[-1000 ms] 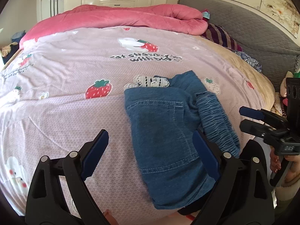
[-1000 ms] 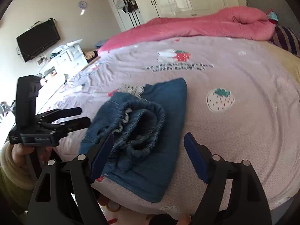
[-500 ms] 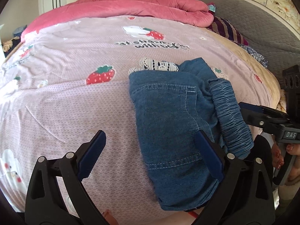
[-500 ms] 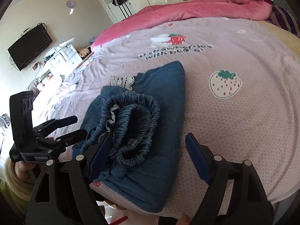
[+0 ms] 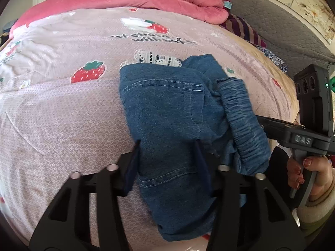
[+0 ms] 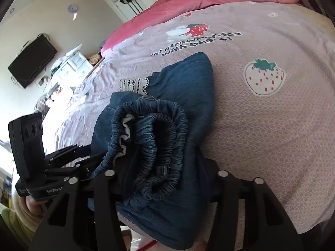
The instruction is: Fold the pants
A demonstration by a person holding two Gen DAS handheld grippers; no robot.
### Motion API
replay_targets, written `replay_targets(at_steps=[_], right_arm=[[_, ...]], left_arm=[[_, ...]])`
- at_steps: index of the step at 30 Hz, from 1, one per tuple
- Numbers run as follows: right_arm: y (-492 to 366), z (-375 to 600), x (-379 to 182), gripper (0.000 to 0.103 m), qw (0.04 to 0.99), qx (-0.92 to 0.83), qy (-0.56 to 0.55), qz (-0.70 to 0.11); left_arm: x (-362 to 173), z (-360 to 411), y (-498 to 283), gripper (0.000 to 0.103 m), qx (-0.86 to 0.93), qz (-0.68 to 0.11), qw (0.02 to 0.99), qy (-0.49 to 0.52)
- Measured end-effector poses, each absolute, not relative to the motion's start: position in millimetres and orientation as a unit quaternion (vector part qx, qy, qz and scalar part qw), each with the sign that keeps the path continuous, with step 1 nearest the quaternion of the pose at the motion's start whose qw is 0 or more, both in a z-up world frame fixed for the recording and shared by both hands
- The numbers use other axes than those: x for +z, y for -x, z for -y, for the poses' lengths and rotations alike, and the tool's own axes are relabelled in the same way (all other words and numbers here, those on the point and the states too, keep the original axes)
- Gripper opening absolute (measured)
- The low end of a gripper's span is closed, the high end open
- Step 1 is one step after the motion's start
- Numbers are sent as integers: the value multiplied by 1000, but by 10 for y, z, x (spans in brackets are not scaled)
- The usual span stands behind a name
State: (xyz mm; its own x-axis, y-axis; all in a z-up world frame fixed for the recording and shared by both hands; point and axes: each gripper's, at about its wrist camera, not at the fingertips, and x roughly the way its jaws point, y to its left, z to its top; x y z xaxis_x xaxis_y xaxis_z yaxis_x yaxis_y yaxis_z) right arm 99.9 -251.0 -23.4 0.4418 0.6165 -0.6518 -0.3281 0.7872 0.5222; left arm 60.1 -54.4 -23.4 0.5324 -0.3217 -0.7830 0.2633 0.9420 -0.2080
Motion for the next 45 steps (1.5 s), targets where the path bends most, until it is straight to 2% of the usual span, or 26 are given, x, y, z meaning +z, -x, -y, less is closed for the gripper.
replay_targets(at_steps=[2, 6, 14, 24, 34, 41, 43, 45], right_arm=[[-953, 2474, -189, 30, 842, 284, -148, -435], [-863, 2397, -64, 24, 859, 283, -125, -408], [-846, 2245, 300, 23, 884, 294, -80, -354], [-1317, 1984, 598, 23, 893, 309, -58, -322], [-1828, 1827, 493, 23, 891, 303, -62, -332], [-2144, 1771, 91, 23, 874, 276, -67, -395], [-2186, 1819, -30, 23, 866, 275, -87, -408], [-2226, 1895, -125, 25, 860, 271, -108, -419]], left_arm=[[-192, 567, -583, 20, -170, -444, 879, 29], [-123, 592, -548, 17, -167, -427, 889, 21], [186, 604, -539, 16, -161, -379, 911, 9], [484, 406, -939, 16, -113, -359, 926, 12], [381, 185, -1482, 16, -94, -370, 924, 35], [-16, 114, -1740, 16, -81, -425, 900, 47], [-100, 87, -1750, 19, -73, -439, 894, 52], [-136, 38, -1736, 27, -70, -441, 892, 64]])
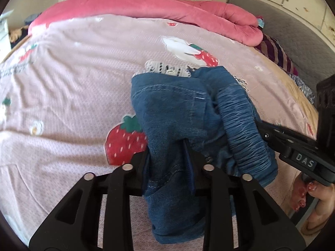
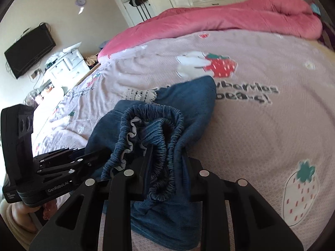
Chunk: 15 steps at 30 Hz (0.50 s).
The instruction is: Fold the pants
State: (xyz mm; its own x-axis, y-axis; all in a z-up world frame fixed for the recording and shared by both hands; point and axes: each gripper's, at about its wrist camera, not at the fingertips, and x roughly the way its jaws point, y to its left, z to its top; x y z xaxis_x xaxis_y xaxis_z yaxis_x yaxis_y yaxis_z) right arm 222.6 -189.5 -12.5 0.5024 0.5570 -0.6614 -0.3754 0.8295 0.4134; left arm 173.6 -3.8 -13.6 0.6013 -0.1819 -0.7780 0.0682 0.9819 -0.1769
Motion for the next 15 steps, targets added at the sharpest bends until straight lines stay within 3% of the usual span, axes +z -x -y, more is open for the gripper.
replay_targets(at_steps=[6, 15], right_arm=[[-2245, 2014, -248, 42, 853, 261, -128, -433], [-2198, 2043, -242, 60, 858, 245, -127, -433]], left_arm=[[-226, -7, -1704, 41, -62, -448, 889, 69], [-216, -14, -1665, 48, -53, -444, 892, 66]])
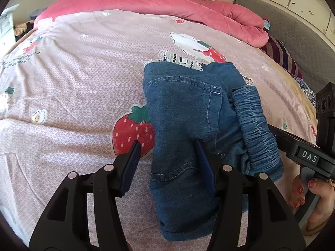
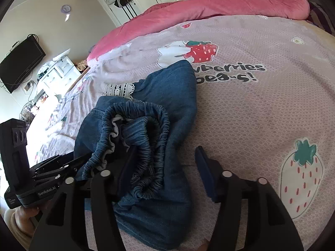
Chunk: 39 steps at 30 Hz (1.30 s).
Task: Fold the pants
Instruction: 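Open the left gripper and release the folded pants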
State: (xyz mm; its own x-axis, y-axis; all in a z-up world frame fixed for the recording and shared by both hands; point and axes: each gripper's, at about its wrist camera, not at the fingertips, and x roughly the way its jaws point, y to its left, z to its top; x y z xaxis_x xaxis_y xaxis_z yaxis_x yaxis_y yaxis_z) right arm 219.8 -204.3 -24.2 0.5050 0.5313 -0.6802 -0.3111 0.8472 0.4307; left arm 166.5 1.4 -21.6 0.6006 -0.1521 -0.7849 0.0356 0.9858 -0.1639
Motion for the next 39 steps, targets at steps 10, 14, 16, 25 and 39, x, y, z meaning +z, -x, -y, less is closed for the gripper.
replay_targets(at_steps=[10, 14, 16, 25, 39], right_arm=[[-2083, 2108, -140, 68, 865, 238, -120, -425], [-1982, 2174, -12, 73, 878, 236, -120, -400], [-1925, 2203, 72, 77, 883, 236, -118, -388], [-1631, 2293, 360, 89, 900, 237, -105, -350], [-1224, 2398, 639, 95, 918, 227, -85, -313]], left_arm=[[-145, -3, -1600, 53, -52, -435, 897, 62], [-100, -10, -1546, 58, -52, -430, 899, 66], [-69, -11, -1513, 61, -53, -426, 900, 68], [171, 69, -1210, 78, -60, -396, 915, 55], [500, 161, -751, 93, -56, -340, 938, 47]])
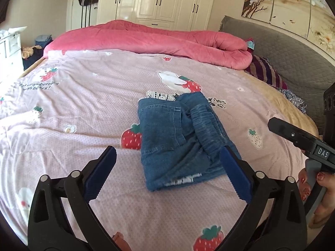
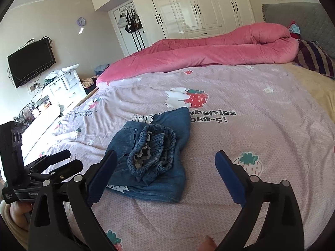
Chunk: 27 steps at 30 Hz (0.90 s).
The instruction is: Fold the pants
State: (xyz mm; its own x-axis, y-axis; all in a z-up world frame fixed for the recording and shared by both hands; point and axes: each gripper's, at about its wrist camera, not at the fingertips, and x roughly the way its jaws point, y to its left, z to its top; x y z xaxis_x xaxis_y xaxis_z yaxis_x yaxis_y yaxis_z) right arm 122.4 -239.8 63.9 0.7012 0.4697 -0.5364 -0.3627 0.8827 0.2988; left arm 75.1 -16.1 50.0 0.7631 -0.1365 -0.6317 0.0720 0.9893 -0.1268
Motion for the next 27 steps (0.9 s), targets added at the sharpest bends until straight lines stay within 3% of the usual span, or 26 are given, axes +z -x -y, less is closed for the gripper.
replay_targets(at_steps=[27], right_arm=[[-335, 2405, 331, 98, 921, 204, -10, -331]], left_arm=[[95, 238, 75, 93, -29, -383, 922, 57]])
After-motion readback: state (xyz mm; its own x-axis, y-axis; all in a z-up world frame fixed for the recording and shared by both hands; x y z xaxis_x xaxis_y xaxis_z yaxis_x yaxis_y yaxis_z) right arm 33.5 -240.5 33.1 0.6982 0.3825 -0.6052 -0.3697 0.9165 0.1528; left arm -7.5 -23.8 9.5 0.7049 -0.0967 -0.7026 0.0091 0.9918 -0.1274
